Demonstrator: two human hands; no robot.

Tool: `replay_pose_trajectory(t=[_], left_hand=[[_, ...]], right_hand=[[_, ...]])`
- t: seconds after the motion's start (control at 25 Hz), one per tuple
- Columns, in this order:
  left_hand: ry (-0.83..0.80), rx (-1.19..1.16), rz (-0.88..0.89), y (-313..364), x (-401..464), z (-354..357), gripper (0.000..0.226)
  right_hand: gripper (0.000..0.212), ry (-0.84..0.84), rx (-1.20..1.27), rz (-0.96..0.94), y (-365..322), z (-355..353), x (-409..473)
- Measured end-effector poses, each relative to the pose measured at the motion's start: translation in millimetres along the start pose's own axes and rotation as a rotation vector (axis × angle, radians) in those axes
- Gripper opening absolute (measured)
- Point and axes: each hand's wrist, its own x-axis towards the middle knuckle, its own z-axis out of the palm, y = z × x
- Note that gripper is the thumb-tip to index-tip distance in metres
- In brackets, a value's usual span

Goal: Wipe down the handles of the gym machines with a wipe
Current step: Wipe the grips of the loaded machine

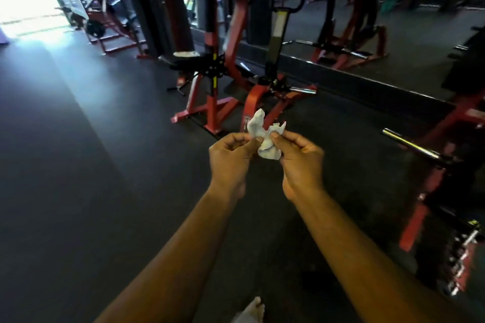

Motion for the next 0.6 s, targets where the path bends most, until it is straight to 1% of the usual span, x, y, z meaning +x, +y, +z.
replay_pose_trajectory(t=[0.08, 0.2, 0.28, 0.4, 0.6], left_hand=[[-0.099, -0.027, -0.036, -8, 60, 23, 0.01], [-0.226, -0.004, -0.106, -13, 147, 62, 0.014], [-0.3, 0.0, -0.094, -17, 191, 90, 0.016], [-0.454, -0.011, -0.096, -37, 253, 144, 0.027], [-0.634, 0.057, -0.213, -86, 345, 241, 0.016]], right_hand=[[0.019, 0.086, -0.024, -0.05, 3, 7, 56], [0.016, 0.219, -0.075, -0.094, 3, 15, 140], [0.015, 0.261, -0.096, -0.118, -1, 15, 186], [0.01, 0.369, -0.166, -0.155, -8, -2, 257], [0.013, 0.535, -0.207, -0.262, -16, -47, 359]])
